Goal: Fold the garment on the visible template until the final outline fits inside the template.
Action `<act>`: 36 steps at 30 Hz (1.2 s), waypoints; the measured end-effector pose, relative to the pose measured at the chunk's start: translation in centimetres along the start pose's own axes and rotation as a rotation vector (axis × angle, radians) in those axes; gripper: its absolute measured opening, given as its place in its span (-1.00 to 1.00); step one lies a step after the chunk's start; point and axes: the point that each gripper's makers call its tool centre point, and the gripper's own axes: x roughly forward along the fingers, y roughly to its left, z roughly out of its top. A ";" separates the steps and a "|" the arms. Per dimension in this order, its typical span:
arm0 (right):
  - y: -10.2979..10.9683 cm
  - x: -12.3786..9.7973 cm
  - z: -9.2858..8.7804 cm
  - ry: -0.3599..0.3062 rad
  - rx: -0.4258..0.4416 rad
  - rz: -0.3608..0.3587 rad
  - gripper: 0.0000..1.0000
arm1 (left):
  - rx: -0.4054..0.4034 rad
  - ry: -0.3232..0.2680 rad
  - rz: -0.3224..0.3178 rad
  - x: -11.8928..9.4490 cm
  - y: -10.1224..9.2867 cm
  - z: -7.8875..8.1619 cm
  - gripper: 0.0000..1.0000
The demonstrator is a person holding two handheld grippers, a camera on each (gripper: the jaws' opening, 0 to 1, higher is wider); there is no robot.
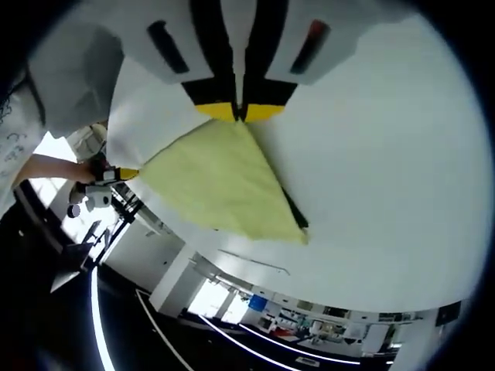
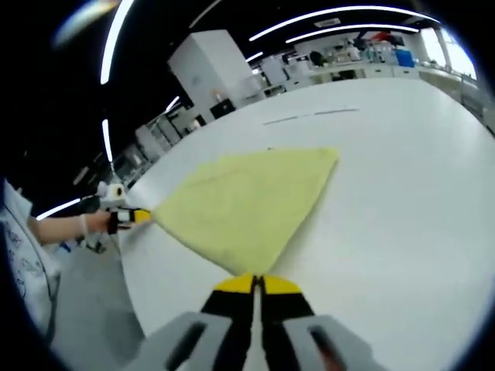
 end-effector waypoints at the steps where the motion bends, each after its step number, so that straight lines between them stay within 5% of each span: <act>1: 0.0 -0.1 -0.1 0.003 0.001 -0.001 -1.00 | -0.002 -0.001 0.001 -0.1 0.2 0.0 -1.00; 14: 0.2 -0.4 -1.7 0.037 0.019 0.035 -1.00 | -0.046 0.017 -0.006 -2.2 -0.5 -2.3 -1.00; 18: 0.6 -0.6 -2.1 0.041 0.027 0.041 -1.00 | -0.063 0.016 -0.010 -3.0 0.7 -3.1 -1.00; 36: 1.1 -0.7 -3.0 0.056 0.029 0.056 -1.00 | -0.076 0.008 0.018 -3.0 2.0 -3.9 -1.00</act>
